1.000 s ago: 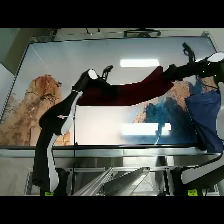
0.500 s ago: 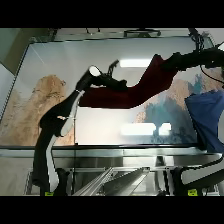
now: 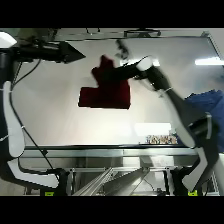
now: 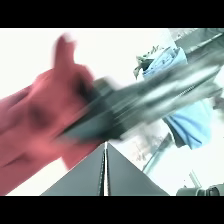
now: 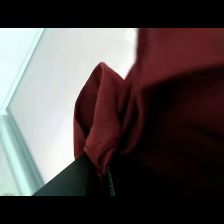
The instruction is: Fold the shirts.
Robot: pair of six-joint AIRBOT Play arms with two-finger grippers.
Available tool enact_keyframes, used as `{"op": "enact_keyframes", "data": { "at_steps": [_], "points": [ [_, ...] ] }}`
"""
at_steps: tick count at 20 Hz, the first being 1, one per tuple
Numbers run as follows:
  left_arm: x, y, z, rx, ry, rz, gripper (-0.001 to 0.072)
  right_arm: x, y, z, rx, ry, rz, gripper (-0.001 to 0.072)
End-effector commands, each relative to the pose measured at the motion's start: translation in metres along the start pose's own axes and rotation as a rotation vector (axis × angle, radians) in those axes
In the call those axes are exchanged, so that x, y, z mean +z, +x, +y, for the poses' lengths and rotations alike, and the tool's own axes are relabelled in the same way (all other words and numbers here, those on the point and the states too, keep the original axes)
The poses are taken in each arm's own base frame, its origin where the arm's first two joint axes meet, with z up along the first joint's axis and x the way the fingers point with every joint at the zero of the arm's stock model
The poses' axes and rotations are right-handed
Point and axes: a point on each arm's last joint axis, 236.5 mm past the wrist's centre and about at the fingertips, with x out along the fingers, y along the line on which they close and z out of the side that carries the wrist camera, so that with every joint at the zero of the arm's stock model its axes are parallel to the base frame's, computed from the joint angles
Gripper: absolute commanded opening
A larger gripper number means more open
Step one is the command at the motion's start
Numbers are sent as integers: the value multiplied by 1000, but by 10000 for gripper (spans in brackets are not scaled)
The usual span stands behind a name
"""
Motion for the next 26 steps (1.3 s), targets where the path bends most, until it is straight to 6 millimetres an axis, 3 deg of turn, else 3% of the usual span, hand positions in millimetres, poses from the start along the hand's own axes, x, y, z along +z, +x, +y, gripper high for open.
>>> {"op": "enact_keyframes", "data": {
  "at_steps": [1,3,4,5,6,9,10,12,14,15,17,18,19,23,26],
  "points": [
    [4,-53,-22,41,64,-59,0,-64,130,19,-70,-23,-120,58],
    [5,-59,-34,44,87,-74,0,-102,164,24,-89,-39,-116,610],
    [4,-61,-41,38,97,-77,0,-115,169,30,-76,-43,-84,567],
    [3,-61,-48,27,107,-75,0,-120,166,35,-57,-44,-45,471],
    [1,-63,-51,30,114,-73,0,-119,158,38,-37,-42,-7,473],
    [-2,-66,-58,26,125,-65,0,-85,104,28,5,-26,77,468],
    [-2,-66,-57,26,124,-62,0,-69,80,20,13,-14,89,430],
    [-6,-65,-58,21,125,-48,0,-40,20,-6,4,39,127,422],
    [-9,-65,-59,19,124,-34,0,-27,-40,-41,-44,142,178,423],
    [-9,-65,-59,18,124,-33,0,-28,-68,-63,-91,197,211,423],
    [-10,-65,-59,18,124,-30,0,-40,-103,-112,-209,281,259,440],
    [-10,-65,-59,18,124,-30,0,-48,-112,-135,-266,326,267,509],
    [-10,-65,-59,18,124,-31,0,-57,-116,-156,-316,369,266,638],
    [-10,-65,-58,19,124,-29,0,-91,-91,-198,-353,461,289,644],
    [-10,-65,-58,19,123,-30,0,-110,-56,-196,-265,495,318,643]
  ]
}}
